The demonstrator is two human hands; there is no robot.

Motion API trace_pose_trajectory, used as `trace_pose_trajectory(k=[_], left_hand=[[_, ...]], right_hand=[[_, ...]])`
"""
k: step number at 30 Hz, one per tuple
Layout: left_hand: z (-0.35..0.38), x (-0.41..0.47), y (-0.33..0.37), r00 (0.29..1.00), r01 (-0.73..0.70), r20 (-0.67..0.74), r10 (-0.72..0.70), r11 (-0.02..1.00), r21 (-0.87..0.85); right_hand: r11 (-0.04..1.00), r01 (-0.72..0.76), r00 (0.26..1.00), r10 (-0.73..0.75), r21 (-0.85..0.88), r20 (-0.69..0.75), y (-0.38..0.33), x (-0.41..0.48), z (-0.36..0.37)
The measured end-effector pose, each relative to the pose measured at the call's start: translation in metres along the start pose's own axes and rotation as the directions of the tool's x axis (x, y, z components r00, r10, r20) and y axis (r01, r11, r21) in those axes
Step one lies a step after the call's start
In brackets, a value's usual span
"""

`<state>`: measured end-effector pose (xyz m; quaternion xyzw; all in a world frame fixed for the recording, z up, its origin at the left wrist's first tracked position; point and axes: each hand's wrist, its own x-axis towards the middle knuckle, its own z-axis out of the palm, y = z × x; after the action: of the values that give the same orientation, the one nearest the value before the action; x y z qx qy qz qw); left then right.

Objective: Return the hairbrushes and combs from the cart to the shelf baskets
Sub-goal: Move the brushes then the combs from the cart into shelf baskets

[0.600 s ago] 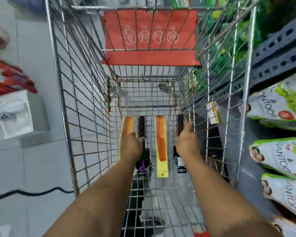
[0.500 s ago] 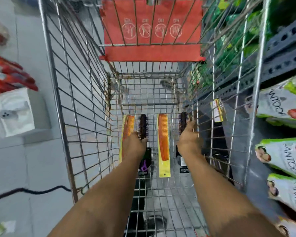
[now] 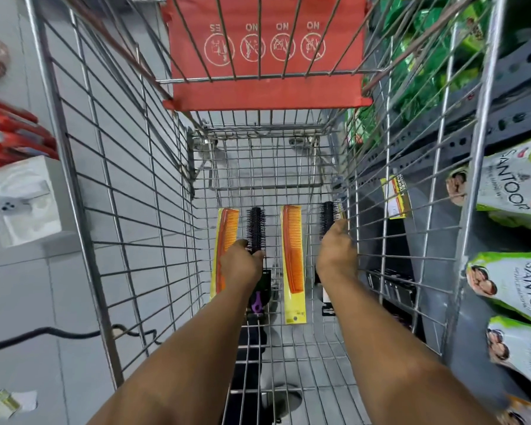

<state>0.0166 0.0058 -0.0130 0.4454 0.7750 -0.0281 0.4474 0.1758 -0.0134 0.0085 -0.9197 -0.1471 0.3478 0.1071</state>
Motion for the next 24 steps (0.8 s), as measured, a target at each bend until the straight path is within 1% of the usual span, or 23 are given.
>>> trace_pose_trajectory(k=[1,2,3,4,5,8,9,11,13,14,16,17,19,21,24], left_hand=[[0.0,0.0,0.0,1.0,0.008,0.004,-0.008,1.0,-0.015],[0.0,0.001,-0.001,1.0,0.012,0.006,-0.011,1.0,-0.026],[0.0,0.001,-0.001,1.0,0.011,0.004,-0.01,1.0,-0.029],[0.0,0.001,-0.001,1.0,0.01,0.001,-0.01,1.0,-0.027],[-0.001,0.001,-0.001,1.0,0.011,-0.002,-0.011,1.0,-0.028],[-0.008,-0.004,0.0,1.0,0.022,0.016,-0.021,0.998,-0.067],[-0.011,-0.006,-0.001,1.0,0.018,0.023,-0.016,0.996,-0.087],[-0.02,-0.014,0.0,1.0,-0.005,0.02,0.008,0.992,-0.123],[-0.031,-0.022,0.005,0.999,-0.036,-0.007,0.036,0.99,-0.137],[-0.036,-0.025,0.007,0.999,-0.049,-0.019,0.047,0.988,-0.147],[-0.047,-0.033,0.015,0.997,-0.071,-0.024,0.068,0.977,-0.2],[-0.055,-0.04,0.021,0.994,-0.107,-0.028,0.103,0.971,-0.216],[-0.068,-0.049,0.028,0.984,-0.179,-0.053,0.172,0.961,-0.211],[-0.085,-0.065,0.036,0.971,-0.24,-0.064,0.231,0.94,-0.244],[-0.11,-0.088,0.049,0.97,-0.238,-0.048,0.238,0.894,-0.379]], right_hand=[[0.999,0.036,0.999,-0.037,-0.03,-0.019,0.002,0.002,0.003],[0.998,-0.037,0.999,0.038,0.059,-0.012,0.001,0.0,0.005],[0.999,-0.03,0.999,0.03,0.014,-0.026,0.006,0.001,0.009],[0.995,-0.028,0.998,0.033,0.099,-0.054,0.007,0.001,0.009],[0.999,0.041,0.998,-0.04,0.016,-0.049,0.01,0.002,0.009],[0.997,0.029,0.999,-0.028,-0.075,0.016,0.006,-0.004,0.003],[0.995,0.055,0.998,-0.053,-0.089,0.02,0.003,-0.007,-0.001],[0.975,0.132,0.991,-0.129,-0.178,0.028,-0.004,-0.013,-0.011],[0.943,0.173,0.985,-0.166,-0.283,0.048,-0.011,-0.023,-0.023],[0.935,0.196,0.98,-0.194,-0.297,0.036,-0.014,-0.029,-0.03],[0.921,0.273,0.961,-0.275,-0.276,0.032,-0.02,-0.046,-0.046],[0.916,0.307,0.95,-0.309,-0.259,0.035,-0.022,-0.055,-0.058],[0.924,0.325,0.945,-0.327,-0.201,0.023,-0.027,-0.069,-0.075],[0.922,0.365,0.931,-0.365,-0.131,0.029,-0.03,-0.088,-0.097],[0.91,0.414,0.91,-0.414,-0.024,-0.014,-0.032,-0.116,-0.121]])
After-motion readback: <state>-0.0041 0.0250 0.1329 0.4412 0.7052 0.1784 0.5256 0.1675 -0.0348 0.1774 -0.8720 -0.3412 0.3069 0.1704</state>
